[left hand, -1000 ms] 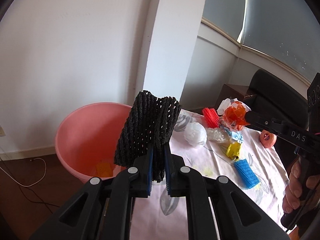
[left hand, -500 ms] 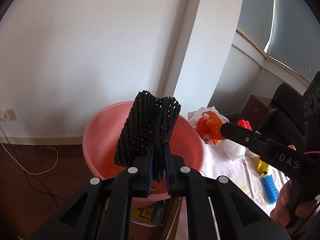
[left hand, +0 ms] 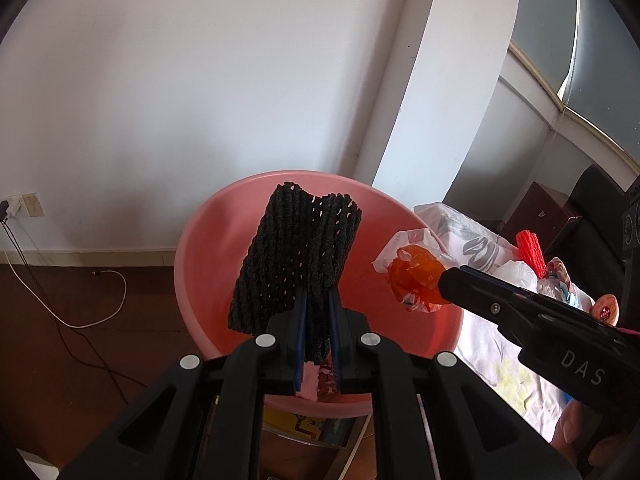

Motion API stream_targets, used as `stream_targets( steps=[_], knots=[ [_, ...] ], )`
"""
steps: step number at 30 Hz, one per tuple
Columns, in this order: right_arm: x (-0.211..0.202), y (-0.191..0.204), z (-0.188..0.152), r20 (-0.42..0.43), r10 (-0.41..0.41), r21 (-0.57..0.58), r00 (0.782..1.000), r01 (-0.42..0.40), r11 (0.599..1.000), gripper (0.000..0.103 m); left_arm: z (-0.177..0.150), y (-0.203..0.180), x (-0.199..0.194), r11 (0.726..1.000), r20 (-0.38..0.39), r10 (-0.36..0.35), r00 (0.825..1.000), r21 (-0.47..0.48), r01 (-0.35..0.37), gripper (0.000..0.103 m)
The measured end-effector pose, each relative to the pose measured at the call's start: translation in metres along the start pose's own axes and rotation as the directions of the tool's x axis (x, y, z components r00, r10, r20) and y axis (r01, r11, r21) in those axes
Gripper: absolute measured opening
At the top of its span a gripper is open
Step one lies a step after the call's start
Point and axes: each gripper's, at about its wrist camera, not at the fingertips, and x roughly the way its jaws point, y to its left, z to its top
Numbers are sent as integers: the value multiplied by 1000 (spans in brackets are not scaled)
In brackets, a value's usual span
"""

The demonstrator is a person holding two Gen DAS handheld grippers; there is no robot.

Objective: Collect trash
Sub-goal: 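Carry the black net and plastic bag over the pink basin, then open the left tool to drop the black net while the right tool releases the bag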

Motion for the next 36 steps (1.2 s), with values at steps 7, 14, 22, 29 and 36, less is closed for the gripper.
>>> stream_targets(
  steps=[7,14,22,29,36],
  knots=[
    [15,0,2,-22,-11,0,1000,11,1000,12,-2,3,5,1000,-13,21,1000,-6,-21,10],
    [26,-1,6,-56,-7,3,998,7,1000,13,-4,8,2,999,-12,29,1000,-15,-30,15],
    [29,0,9,-63,17,5,998,-17,1000,24,-3,13,-5,999,7,35,999,-26,-34,35],
    [10,5,9,-12,21,-15,1000,-21,1000,32,-4,11,-22,999,32,26,999,-23,-25,39],
    [-25,-3,-10,8,-42,-33,999,43,999,32,-8,-1,-44,1000,55,-13,998,-9,13,40]
  ],
)
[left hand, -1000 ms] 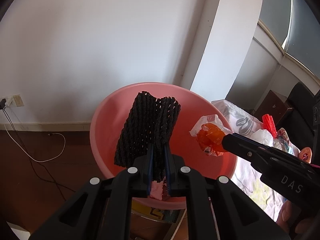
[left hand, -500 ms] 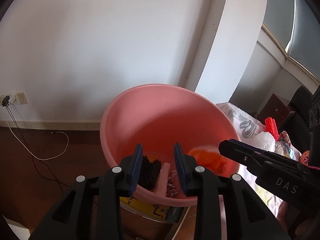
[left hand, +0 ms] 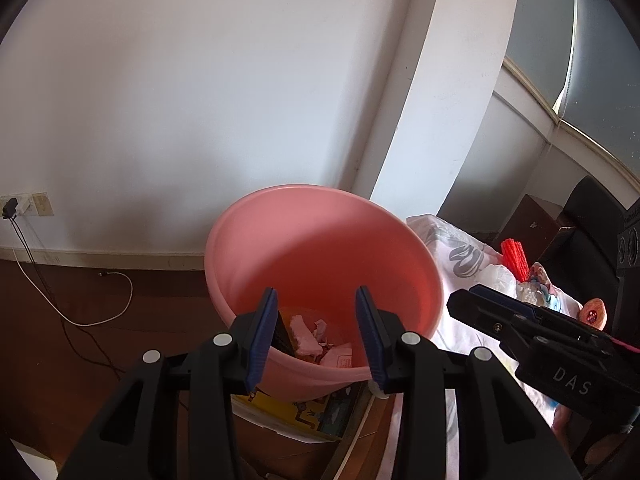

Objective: Collect trash
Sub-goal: 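Move both tools back over the table toward the blue foam net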

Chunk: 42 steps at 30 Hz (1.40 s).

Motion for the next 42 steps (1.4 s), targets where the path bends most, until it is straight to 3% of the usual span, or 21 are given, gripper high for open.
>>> stream_targets(
  steps=[7,16,23,30,36,42],
  knots=[
    [-44,-18,-38,4,-88,15,996,87,996,32,-13,-33,-14,996,-13,-66,998,55,67,40],
    [-104,-61,-89,33,-221,105,975,216,971,32,-46,-89,-11,979,-102,-147,984,128,160,40],
    [-129,-79,-112,8,-252,196,968,246,949,32,-68,-121,-3,964,-170,-180,969,165,208,40],
    [-143,-95,-126,14,-236,308,972,220,926,32,-80,-148,1,943,-213,-189,959,232,238,40],
    [-154,-101,-132,30,-287,338,957,260,904,32,-79,-160,9,937,-232,-183,955,254,241,40],
    [-152,-109,-129,29,-235,336,972,212,918,32,-55,-174,21,934,-221,-192,956,257,247,41]
  ],
)
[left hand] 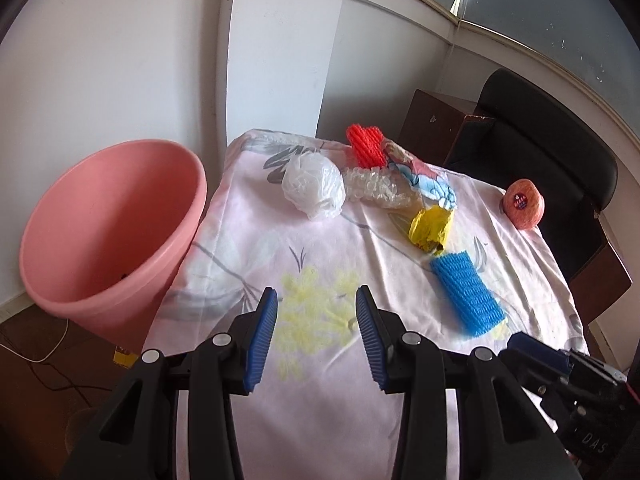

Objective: Collect trash
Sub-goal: 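Move both tools back over the table toward the blue foam net, then grasp the clear plastic bag with the left tool while the right tool grasps the blue foam net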

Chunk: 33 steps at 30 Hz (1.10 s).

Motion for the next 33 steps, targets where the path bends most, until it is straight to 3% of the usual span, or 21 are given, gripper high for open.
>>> stream_targets(
  steps=[6,12,15,16,17,18,23,25,33],
  knots=[
    [7,-18,19,8,-62,0,998,62,998,32,40,-6,15,1000,48,0,999,8,0,44],
    [6,-47,45,48,-82,69,995,79,995,32,61,-4,52,998,4,-13,1000,-58,13,44],
    [14,-55,51,21,-66,93,998,64,994,32,65,-2,71,996,-28,-9,1000,-92,6,43],
    [17,-57,51,9,-57,96,998,55,994,37,65,-1,76,995,-36,-6,999,-99,3,43],
    [20,-58,51,-2,-53,98,999,53,994,50,66,0,81,995,-42,0,999,-104,-4,43],
    [22,-58,50,-8,-51,99,999,51,994,51,67,1,86,994,-46,9,999,-107,-14,43],
    [28,-56,47,-19,-64,68,998,65,996,52,65,6,99,991,-71,14,997,-134,-24,18],
    [31,-56,47,-22,-72,63,997,74,995,52,63,6,98,992,-61,9,998,-127,-17,13],
    [41,-63,46,-57,-89,64,994,93,994,52,52,7,61,994,-3,-14,1000,-104,13,10]
  ],
)
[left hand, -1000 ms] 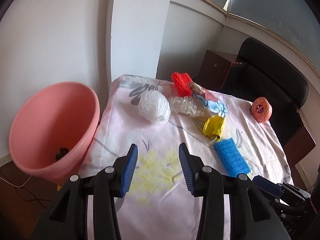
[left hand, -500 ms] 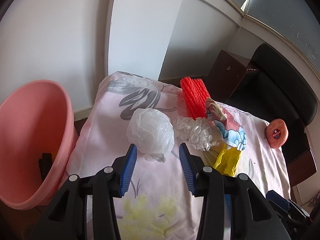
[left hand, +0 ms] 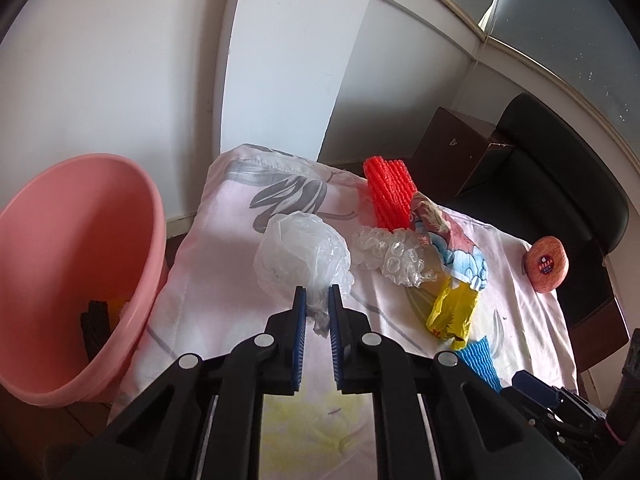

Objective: Collect trash
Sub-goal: 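Grasp the clear plastic bag with the left tool while the right tool grasps the blue foam net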

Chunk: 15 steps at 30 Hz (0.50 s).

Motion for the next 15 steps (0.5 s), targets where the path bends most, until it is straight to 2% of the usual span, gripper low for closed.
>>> stream_targets(
  steps=[6,12,13,15],
  knots=[
    [8,6,-1,-24,-50,-44,998,48,998,52,-18,3,-37,999,36,-29,999,28,28,10],
    [16,19,-5,-42,-102,-100,994,97,990,52,-31,12,-62,999,48,-48,998,8,48,10],
    [15,20,-6,-40,-103,-101,994,99,990,49,-33,13,-65,999,50,-47,998,7,47,10],
    [14,23,-8,-37,-112,-108,993,108,988,38,-36,16,-69,999,53,-47,997,4,47,10]
  ],
)
